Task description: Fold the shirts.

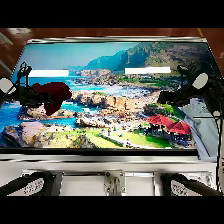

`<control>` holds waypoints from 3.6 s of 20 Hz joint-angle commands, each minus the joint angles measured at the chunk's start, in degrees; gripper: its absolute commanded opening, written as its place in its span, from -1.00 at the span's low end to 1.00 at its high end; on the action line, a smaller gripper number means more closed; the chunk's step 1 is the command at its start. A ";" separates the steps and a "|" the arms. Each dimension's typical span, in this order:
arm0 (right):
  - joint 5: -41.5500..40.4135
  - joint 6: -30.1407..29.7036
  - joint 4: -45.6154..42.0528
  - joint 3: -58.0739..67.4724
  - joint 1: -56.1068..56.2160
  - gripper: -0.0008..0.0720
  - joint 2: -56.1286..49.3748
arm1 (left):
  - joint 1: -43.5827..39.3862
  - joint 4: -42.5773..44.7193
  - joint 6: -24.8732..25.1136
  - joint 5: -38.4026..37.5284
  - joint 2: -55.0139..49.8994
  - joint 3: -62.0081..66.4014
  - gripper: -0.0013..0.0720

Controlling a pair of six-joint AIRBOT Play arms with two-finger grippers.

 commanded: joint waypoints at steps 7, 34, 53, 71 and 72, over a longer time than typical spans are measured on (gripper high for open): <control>0.00 0.00 0.02 -0.02 0.04 0.83 0.02 | 0.02 0.04 0.04 0.00 -0.02 0.04 0.73; -3.26 -0.13 2.91 -0.02 0.04 0.84 0.02 | 11.47 -2.25 -6.08 -9.38 -44.15 43.63 0.97; 4.48 -5.38 0.94 9.81 0.02 0.84 5.75 | 4.22 -7.80 1.53 -7.04 -1.73 52.41 -0.86; 20.87 -4.61 -5.49 8.39 0.00 0.84 16.48 | -37.70 -10.84 -1.09 -1.90 -30.21 38.75 -0.85; 20.63 -4.61 -5.51 7.65 0.00 0.84 16.48 | -37.83 -11.28 -2.54 -1.90 -32.24 38.82 -0.65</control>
